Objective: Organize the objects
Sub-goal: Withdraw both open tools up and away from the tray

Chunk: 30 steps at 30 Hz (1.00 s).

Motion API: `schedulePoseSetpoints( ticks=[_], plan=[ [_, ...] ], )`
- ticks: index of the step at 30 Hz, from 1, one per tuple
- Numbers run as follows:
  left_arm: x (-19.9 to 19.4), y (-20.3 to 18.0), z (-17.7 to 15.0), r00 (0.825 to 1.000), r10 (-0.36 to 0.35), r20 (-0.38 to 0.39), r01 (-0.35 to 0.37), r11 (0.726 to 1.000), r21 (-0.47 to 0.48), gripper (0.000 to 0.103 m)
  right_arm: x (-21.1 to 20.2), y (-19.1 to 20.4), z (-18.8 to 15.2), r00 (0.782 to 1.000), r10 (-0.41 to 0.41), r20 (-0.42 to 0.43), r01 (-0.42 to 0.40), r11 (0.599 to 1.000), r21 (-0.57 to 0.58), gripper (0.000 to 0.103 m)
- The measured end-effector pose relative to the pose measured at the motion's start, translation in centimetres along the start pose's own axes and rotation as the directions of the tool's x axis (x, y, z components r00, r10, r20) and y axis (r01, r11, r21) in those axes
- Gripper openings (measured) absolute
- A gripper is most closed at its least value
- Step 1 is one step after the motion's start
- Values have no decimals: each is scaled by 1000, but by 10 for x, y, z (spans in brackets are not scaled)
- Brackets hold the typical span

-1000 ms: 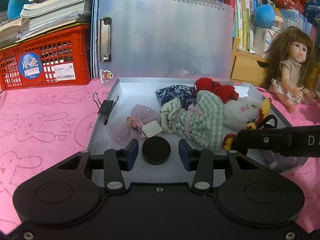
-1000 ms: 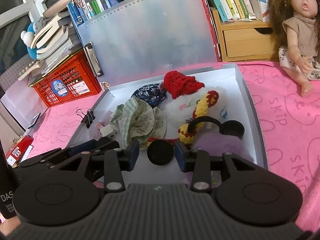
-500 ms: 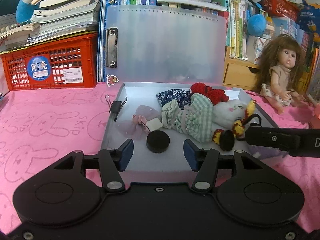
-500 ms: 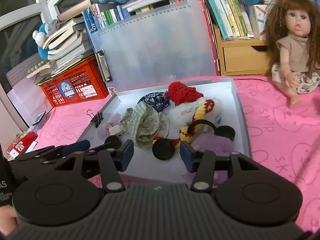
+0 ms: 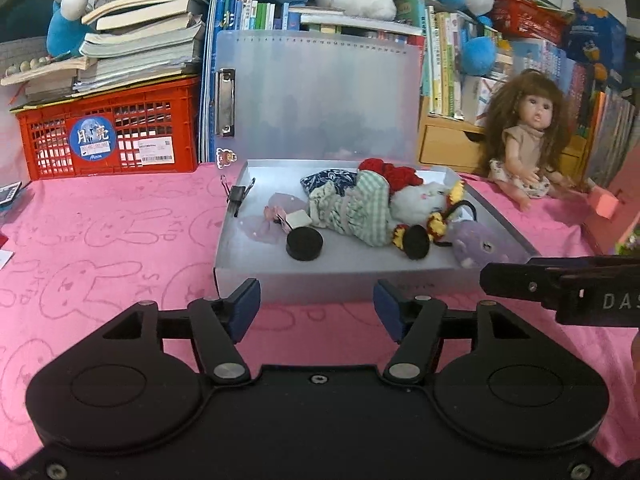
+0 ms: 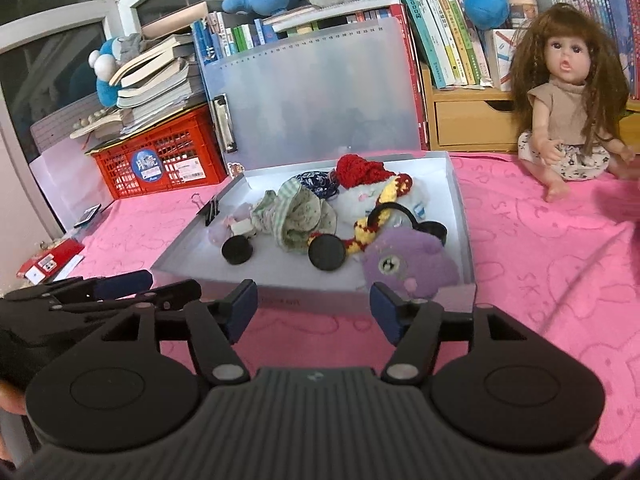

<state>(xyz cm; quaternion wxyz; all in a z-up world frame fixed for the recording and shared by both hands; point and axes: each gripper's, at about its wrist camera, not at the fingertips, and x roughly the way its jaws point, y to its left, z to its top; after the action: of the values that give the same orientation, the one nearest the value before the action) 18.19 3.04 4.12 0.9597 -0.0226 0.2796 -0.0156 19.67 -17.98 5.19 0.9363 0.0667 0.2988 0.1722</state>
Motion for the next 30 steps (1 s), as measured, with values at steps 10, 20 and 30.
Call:
schedulePoseSetpoints(
  ticks=[10,20,30],
  plan=[
    [-11,-3,-32,999,32,-41,-31,999,42,70,-6,7,-31,995,-95,-25,94,994,-64,84],
    [1,-3,-43,994,65,-89,-62,997,35,79,7,5,-45,982,-179,-61,176,983,-54,90],
    [7,2,-43,989,92,-113,-92,996,9,94,14,11,-52,969,-239,-61,231,967,-111,103]
  ],
)
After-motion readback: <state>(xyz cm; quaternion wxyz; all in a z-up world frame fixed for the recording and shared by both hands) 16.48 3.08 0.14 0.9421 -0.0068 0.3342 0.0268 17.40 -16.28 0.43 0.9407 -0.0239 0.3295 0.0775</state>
